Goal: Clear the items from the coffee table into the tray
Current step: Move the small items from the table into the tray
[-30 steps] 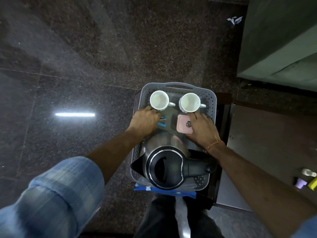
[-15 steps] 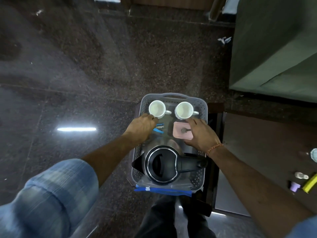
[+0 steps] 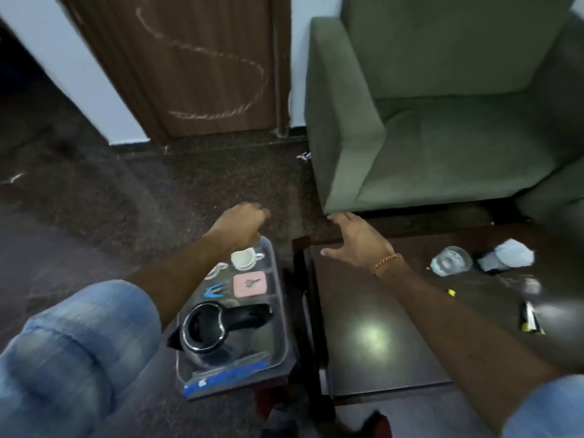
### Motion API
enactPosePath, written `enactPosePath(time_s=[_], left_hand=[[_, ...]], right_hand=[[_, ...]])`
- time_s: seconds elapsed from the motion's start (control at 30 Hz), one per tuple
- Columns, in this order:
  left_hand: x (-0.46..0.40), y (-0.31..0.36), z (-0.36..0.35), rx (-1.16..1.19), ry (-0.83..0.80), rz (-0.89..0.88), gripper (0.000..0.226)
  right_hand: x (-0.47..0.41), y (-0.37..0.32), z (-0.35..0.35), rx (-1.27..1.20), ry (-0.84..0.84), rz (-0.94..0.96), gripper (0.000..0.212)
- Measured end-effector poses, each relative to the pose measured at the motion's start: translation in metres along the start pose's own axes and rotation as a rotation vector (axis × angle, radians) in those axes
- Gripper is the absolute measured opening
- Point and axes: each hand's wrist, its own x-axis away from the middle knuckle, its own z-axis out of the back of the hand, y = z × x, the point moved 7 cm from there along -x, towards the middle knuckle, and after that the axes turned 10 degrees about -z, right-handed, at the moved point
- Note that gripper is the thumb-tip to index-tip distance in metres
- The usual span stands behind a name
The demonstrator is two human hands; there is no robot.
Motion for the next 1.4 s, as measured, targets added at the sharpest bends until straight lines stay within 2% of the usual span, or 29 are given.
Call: enactPosePath(time_s=[0.13,0.33,0.6,0.8,1.03,1.3,1.4], left_hand=[[-0.042,0.083,0.038,-0.044,0.051,-0.054,0.046],[-0.083,0.208,0.059,-0.056,0.088,-0.091,0.046],[-0.152,0.345,0.018,0.016,0.035,-0.26,0.052],[-0.18,0.403,-0.043,0.152,-0.027,-0.307,0.046],[-0.221,0.42,-0.124,0.232,-0.12,-0.228,0.038],[-0.261,0.417,-0.23,0.493,-0.145,0.0,0.035],[-0.264,0.418,-0.26,0.566,-0.132,0.085,0.044]], right_hand=[[0.034,0.07,0.058,0.002,0.096,-0.044,0.074],[0.091,0.175,0.119,-0.022,0.175,-0.121,0.069],[0.154,0.299,0.14,-0.092,0.278,-0.299,0.059],[0.163,0.371,0.11,-0.22,0.294,-0.508,0.053],[0.119,0.431,0.026,-0.309,0.142,-0.604,0.031],[0.073,0.489,-0.106,-0.446,-0.058,-0.837,0.018],[0.061,0.505,-0.147,-0.493,-0.109,-0.9,0.032]])
